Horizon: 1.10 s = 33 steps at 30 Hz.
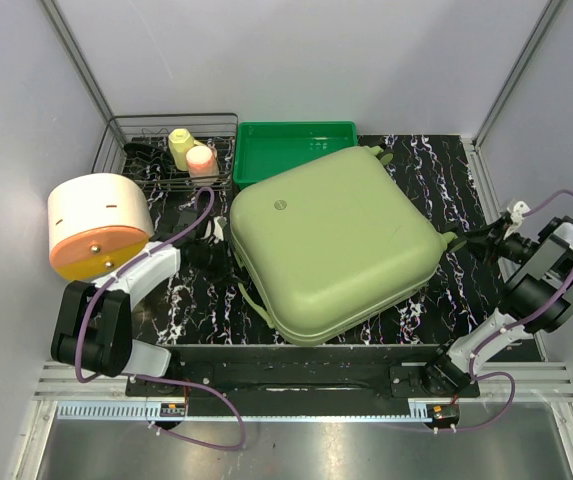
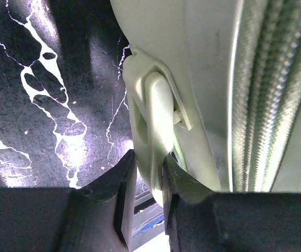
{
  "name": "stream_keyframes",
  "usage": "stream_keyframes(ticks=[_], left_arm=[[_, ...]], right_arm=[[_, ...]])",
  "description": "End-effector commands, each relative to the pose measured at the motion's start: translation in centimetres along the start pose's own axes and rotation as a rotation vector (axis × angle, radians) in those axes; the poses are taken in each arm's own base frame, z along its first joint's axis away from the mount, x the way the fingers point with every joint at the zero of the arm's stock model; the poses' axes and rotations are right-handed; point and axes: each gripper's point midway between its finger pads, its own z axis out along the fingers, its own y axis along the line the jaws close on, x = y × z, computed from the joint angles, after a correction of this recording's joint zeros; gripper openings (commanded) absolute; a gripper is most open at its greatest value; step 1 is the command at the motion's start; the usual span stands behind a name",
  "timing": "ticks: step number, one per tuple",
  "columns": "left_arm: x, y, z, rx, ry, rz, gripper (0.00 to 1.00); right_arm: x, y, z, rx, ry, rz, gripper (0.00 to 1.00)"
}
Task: Open, take out, and arrange the luggage
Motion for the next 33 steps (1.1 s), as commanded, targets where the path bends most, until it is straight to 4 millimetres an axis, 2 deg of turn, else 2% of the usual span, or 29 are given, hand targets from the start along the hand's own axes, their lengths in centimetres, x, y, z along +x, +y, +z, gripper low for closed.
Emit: stream_keyframes(ticks=[1, 3, 8, 15, 18, 24, 28, 33], left_arm=[[-1.7, 2.4, -0.3, -0.102, -0.048, 0.113, 0.0], [-1.6, 2.7, -0.1, -0.105, -0.048, 0.126, 0.0], [-1.6, 2.8, 0.3, -0.096, -0.05, 0.114, 0.0], [-1.0, 2.5, -0.1, -0.068, -0.047, 0.126, 0.0], [-1.0, 2.5, -0.2, -0.061, -0.057, 0.122, 0.0], [-0.9, 2.6, -0.1, -0.056, -0.061, 0.115, 0.0], [-1.0, 2.7, -0.1, -0.055, -0.06, 0.106, 0.0], [-0.8, 2.8, -0.1, -0.054, -0.06, 0.105, 0.0]], right_arm=[[0.2, 3.2, -1.1, -0.133, 0.103, -0.16, 0.65], [1.5, 4.9, -1.4, -0.178, 0.144, -0.139, 0.72], [2.6, 7.4, -0.8, -0.2, 0.114, -0.099, 0.74], [2.3, 7.7, 2.1, -0.216, 0.01, -0.075, 0.75], [2.6, 7.5, 2.6, -0.227, 0.009, -0.098, 0.75], [3.0, 8.2, 2.5, -0.281, 0.024, -0.138, 0.74], [3.7, 9.8, 2.2, -0.332, 0.055, -0.168, 0.75], [3.8, 9.6, 1.5, -0.36, 0.114, -0.161, 0.76]])
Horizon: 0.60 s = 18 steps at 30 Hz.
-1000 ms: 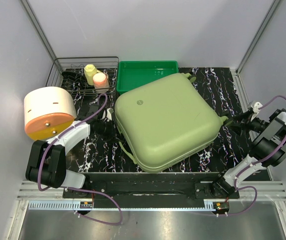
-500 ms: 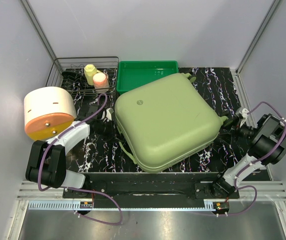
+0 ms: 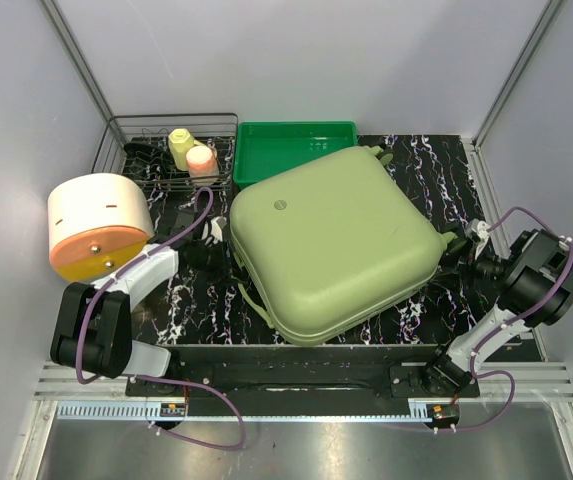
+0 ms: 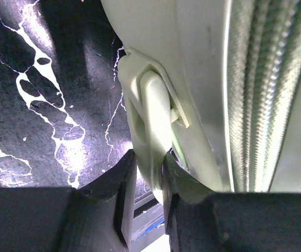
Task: Open, take out, and arrange the luggage
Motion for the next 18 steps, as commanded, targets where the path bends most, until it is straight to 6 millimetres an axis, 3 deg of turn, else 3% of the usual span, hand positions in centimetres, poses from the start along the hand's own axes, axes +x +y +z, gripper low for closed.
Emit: stream_keyframes(ticks=[1, 6, 10, 18], left_arm=[[-0.8, 2.7, -0.3, -0.098, -0.059, 0.07, 0.0], [-0.4, 2.8, -0.2, -0.091, -0.059, 0.07, 0.0], [-0.3, 2.6, -0.4, -0.083, -0.065, 0.07, 0.0], [-0.2, 2.4, -0.4, -0.072, -0.065, 0.067, 0.0]], right_arm=[[-2.6, 2.1, -1.0, -0.104, 0.003, -0.339, 0.76], [-2.8, 2.3, -2.0, -0.079, 0.03, -0.356, 0.76], [-2.9, 3.7, -1.4, -0.079, 0.006, -0.404, 0.75], [-4.4, 3.0, -0.3, -0.051, -0.067, -0.428, 0.68]])
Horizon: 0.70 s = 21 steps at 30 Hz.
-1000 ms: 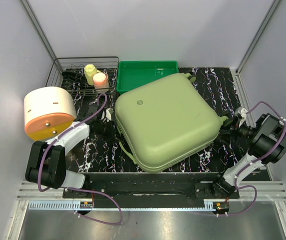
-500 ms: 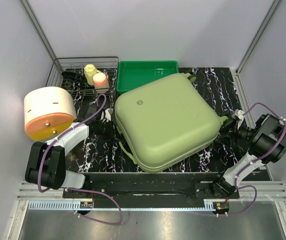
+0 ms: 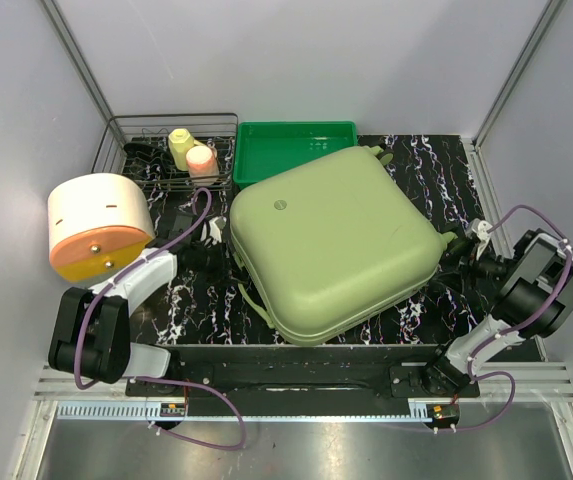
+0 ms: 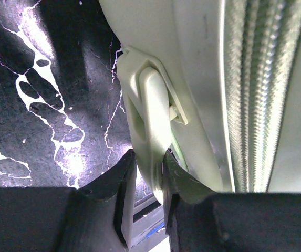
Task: Open, take out, and arrange the luggage
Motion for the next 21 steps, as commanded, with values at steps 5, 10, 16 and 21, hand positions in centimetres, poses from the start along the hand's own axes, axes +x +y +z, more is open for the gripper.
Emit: stream_keyframes(ticks=[5, 10, 16, 21], left_arm=[[-0.28, 2.59, -0.34, -0.095, -0.043, 0.061, 0.0], [-0.28, 2.81, -0.27, -0.099, -0.044, 0.054, 0.0], [-0.52, 2.9, -0.29, -0.102, -0.042, 0.051, 0.0], [-0.7, 2.95, -0.5, -0.106, -0.043, 0.053, 0.0]], right_arm=[[-4.24, 1.62, 1.13, -0.087, -0.132, -0.382, 0.58], [-4.01, 2.01, 1.28, -0.1, -0.126, -0.416, 0.45], [-4.56, 1.82, 1.24, -0.083, -0.138, -0.434, 0.01], [-4.46, 1.96, 1.01, -0.098, -0.112, -0.458, 0.0]])
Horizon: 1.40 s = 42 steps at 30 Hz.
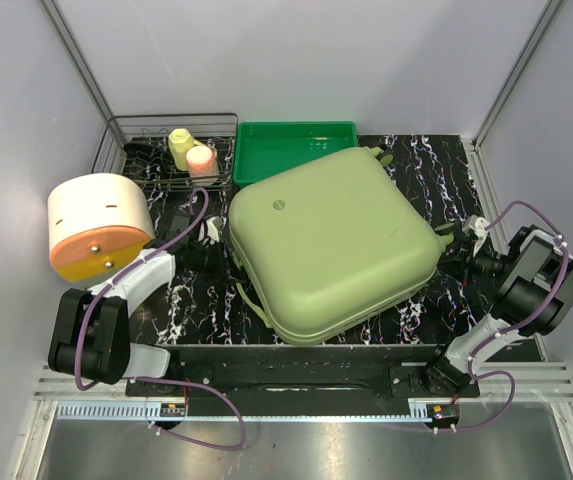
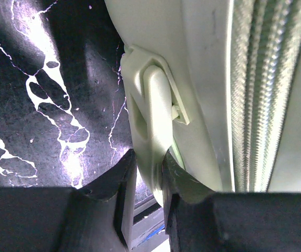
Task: Open, take out, and arrange the luggage
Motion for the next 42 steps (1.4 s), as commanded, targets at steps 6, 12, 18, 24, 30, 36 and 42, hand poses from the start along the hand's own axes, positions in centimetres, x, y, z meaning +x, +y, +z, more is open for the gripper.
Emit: stream_keyframes(ticks=[6, 12, 18, 24, 30, 36, 42], left_arm=[[-0.4, 2.5, -0.4, -0.098, -0.029, 0.064, 0.0], [-0.5, 2.3, -0.3, -0.084, -0.031, 0.068, 0.0], [-0.2, 2.4, -0.2, -0.077, -0.029, 0.067, 0.0], [-0.2, 2.4, -0.2, -0.073, -0.028, 0.066, 0.0], [-0.3, -0.4, -0.2, 0.016, -0.053, 0.028, 0.0], [0.1, -1.6, 0.6, 0.056, -0.034, -0.006, 0.0], [0.0, -3.2, 1.1, 0.094, -0.015, -0.011, 0.0]], right_arm=[[-2.3, 0.9, -1.4, -0.1, 0.006, -0.458, 0.45], [-1.8, -0.3, -2.2, -0.108, 0.034, -0.477, 0.64], [-1.7, 2.1, -1.7, -0.13, 0.041, -0.477, 0.59], [-1.7, 3.5, -1.0, -0.143, 0.024, -0.468, 0.57], [-1.9, 4.4, -0.6, -0.141, 0.013, -0.466, 0.59], [-2.5, 4.3, -0.1, -0.133, -0.012, -0.469, 0.54], [-2.4, 4.8, 0.1, -0.151, -0.002, -0.482, 0.49]])
